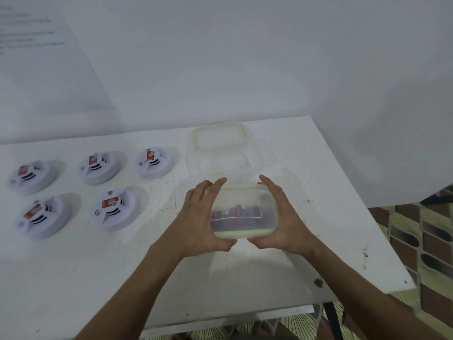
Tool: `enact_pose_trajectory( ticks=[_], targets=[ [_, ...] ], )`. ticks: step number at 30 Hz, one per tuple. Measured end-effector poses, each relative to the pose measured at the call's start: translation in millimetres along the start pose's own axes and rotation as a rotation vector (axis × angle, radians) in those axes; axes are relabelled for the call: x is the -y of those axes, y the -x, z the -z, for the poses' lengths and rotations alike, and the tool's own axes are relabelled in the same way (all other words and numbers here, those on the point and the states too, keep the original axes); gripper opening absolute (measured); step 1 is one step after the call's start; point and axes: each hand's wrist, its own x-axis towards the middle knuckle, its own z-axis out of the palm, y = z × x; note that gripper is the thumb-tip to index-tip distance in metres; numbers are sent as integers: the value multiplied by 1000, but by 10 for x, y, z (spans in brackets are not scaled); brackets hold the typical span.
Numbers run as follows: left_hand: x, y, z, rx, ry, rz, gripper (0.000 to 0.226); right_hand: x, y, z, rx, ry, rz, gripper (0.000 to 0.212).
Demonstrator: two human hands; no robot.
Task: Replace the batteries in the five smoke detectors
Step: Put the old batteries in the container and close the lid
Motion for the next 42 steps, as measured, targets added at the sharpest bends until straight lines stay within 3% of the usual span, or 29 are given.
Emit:
enact_pose_trajectory(
  ticks=[3,9,15,24,29,32,36,42],
  targets=[
    [-6,-13,6,7,22,-4,119,32,-6,5,14,15,-3,124],
    [48,-12,143,179,59,28,137,152,-46,258,254,131,-74,138],
    [21,-147,261,258,-123,-49,135,308,-231,306,356,240,-85,138],
    [36,-178,142,175,-92,-80,125,229,-201,170,231,224,8,126],
    [73,-184,120,183,-109,-103,127,225,-183,186,218,140,-10,135],
    [97,-145,108,139,-32,-75,127,234,-161,195,198,118,-10,137],
    [109,-18,-1,-80,278,40,99,217,-116,156,154,9,-81,135],
    [-29,-10,-134,-320,472,97,69,185,-75,-16,-16,-319,-172,113]
  ],
)
